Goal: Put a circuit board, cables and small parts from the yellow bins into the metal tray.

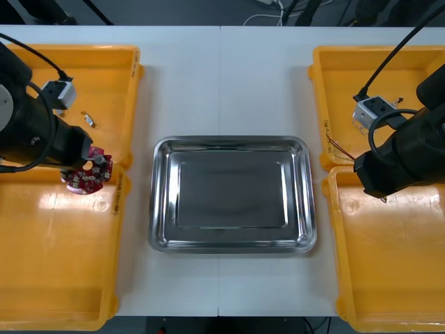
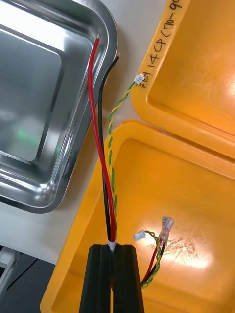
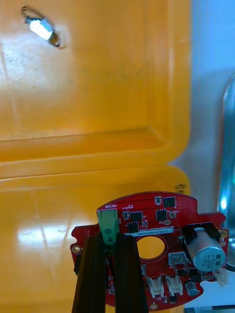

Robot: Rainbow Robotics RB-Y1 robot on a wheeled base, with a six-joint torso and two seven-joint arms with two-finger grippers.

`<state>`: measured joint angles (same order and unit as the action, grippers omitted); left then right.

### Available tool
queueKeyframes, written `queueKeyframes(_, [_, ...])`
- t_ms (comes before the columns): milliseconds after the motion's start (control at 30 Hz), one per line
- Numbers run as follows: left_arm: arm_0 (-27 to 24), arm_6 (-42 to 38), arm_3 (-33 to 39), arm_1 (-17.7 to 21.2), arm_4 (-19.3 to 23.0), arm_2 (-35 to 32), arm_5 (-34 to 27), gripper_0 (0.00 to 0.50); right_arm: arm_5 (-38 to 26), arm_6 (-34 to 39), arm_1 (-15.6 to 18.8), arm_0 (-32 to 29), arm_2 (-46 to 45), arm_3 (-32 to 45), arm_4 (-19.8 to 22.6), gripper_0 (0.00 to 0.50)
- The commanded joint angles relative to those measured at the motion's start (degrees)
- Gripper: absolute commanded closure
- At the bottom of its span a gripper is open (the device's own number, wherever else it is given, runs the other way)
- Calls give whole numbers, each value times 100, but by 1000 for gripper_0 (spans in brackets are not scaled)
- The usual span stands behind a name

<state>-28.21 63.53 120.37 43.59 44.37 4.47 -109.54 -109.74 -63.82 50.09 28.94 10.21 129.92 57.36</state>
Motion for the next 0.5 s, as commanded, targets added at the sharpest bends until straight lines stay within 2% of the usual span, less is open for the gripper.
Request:
queueKeyframes(33, [-615,-490,-32,44,72,361,-46,500,-26,-351,203,173,42,148,56,500])
queueKeyframes(267, [-1064,-1097,-128,-351,-112,924,-46,500,-26,-360,203,173,42,148,91,500])
queueKeyframes(500, [-1310,-1668,-251,-879,-587,1653,-46,500,-26,-360,203,173,42,148,108,500])
